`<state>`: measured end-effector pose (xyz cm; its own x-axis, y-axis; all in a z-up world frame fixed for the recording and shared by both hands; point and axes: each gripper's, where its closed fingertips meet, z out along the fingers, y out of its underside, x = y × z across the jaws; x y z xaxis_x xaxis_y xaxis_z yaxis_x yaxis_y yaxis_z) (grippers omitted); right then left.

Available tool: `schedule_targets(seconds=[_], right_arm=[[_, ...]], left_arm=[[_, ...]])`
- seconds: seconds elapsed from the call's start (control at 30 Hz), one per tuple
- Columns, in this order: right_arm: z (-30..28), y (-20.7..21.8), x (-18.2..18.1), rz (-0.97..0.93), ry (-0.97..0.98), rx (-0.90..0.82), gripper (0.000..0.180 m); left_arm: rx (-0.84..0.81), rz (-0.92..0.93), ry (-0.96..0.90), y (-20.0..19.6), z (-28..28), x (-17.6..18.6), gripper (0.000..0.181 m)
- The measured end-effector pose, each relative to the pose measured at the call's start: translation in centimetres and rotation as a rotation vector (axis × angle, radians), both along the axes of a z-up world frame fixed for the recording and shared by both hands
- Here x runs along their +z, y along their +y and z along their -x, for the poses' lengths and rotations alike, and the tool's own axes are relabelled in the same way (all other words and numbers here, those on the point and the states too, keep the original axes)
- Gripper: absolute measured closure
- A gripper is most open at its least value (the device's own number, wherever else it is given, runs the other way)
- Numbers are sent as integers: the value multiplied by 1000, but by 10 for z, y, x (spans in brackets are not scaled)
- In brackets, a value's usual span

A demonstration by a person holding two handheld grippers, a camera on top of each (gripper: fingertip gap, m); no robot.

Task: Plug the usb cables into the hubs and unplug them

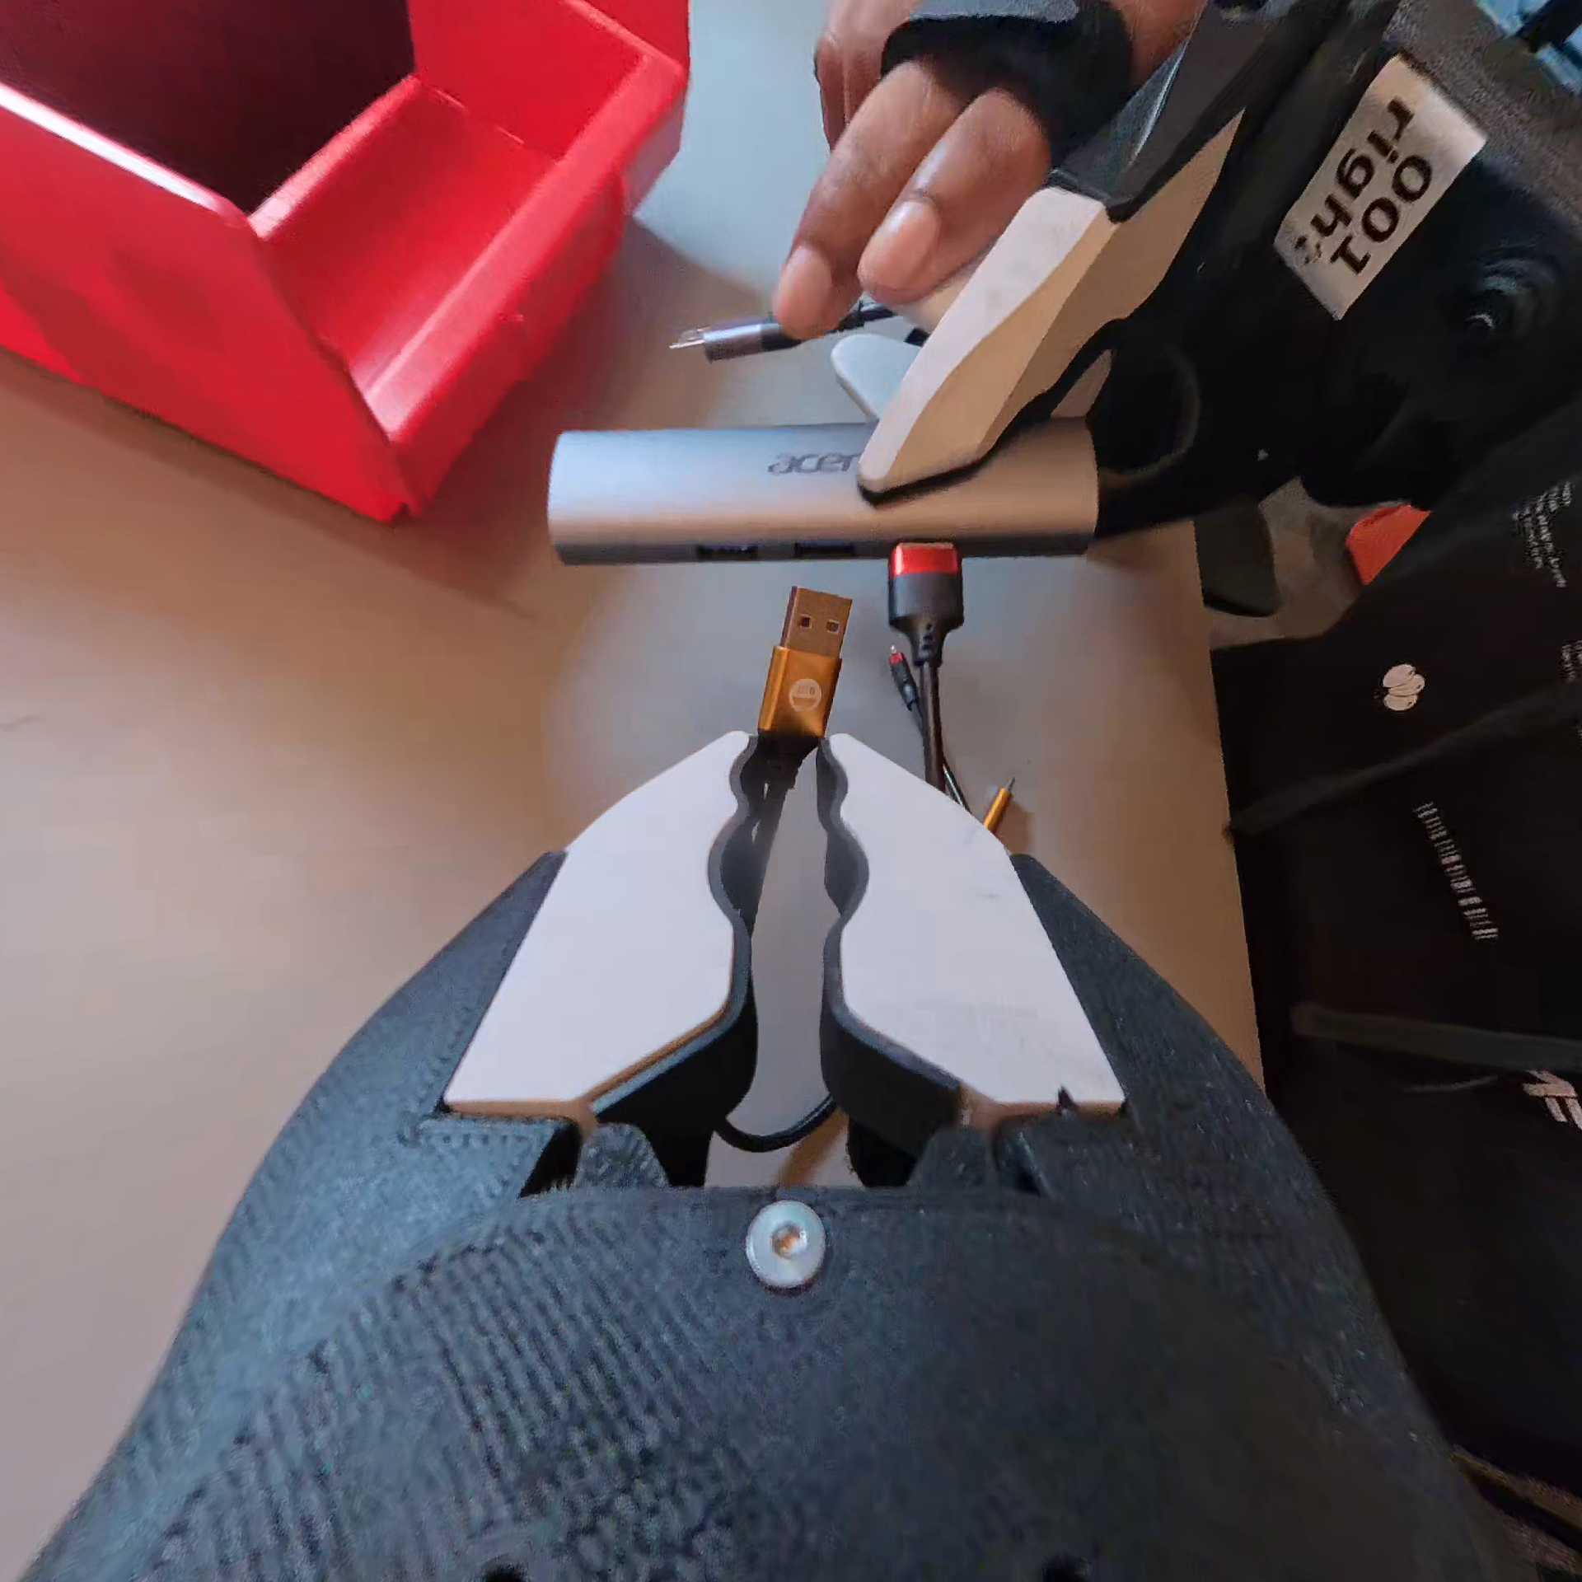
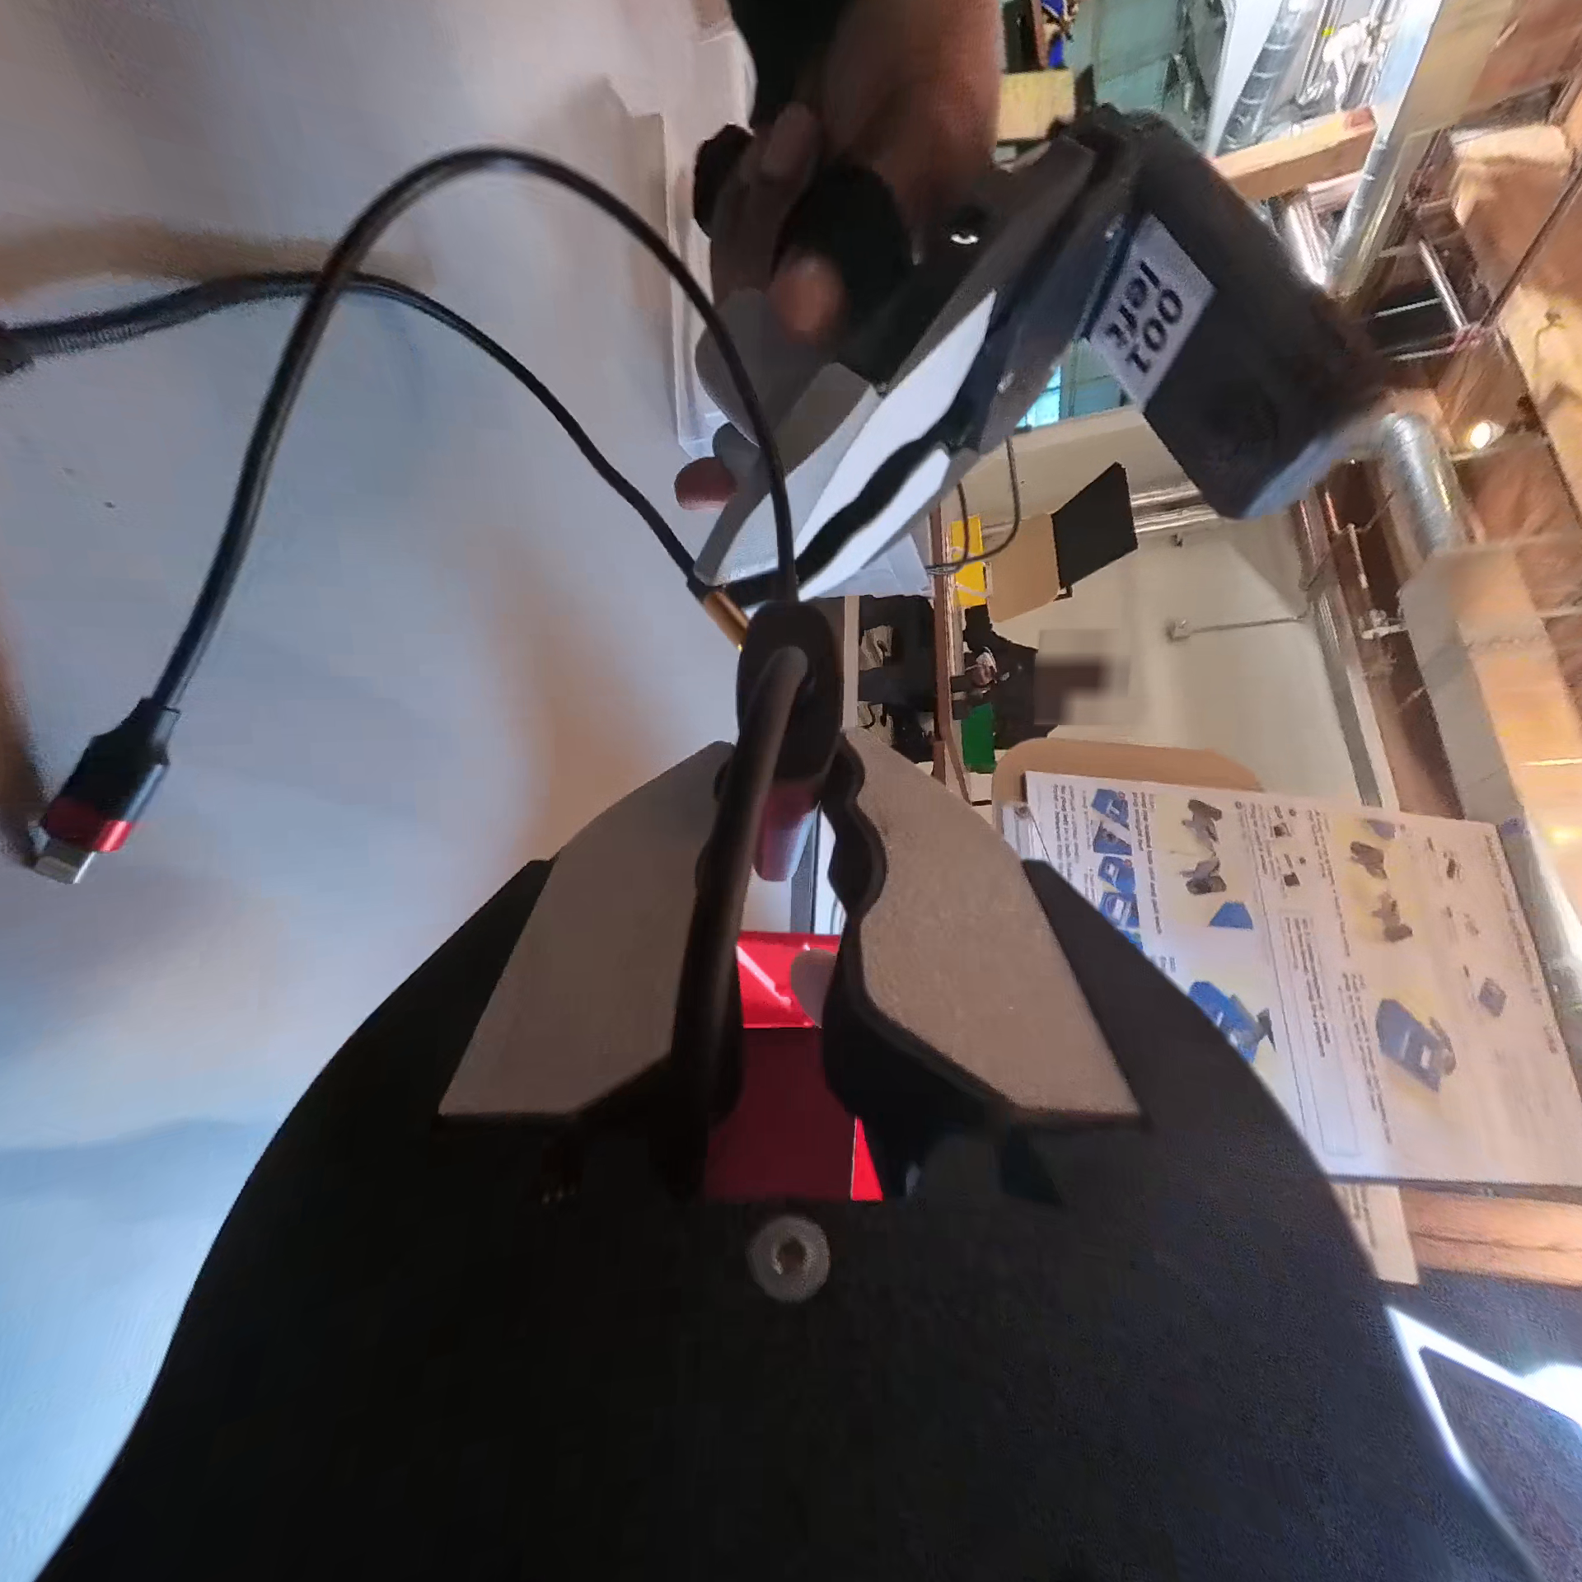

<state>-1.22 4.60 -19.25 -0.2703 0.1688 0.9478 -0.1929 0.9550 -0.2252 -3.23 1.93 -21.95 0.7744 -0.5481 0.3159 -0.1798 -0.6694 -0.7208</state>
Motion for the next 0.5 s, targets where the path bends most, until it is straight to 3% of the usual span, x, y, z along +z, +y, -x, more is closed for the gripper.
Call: schedule_targets(seconds=[0.5], right_arm=[[5,-24,-37,-155,-56,47,162]], left_arm=[[-63,245,-26,-21,-5,-37,174]])
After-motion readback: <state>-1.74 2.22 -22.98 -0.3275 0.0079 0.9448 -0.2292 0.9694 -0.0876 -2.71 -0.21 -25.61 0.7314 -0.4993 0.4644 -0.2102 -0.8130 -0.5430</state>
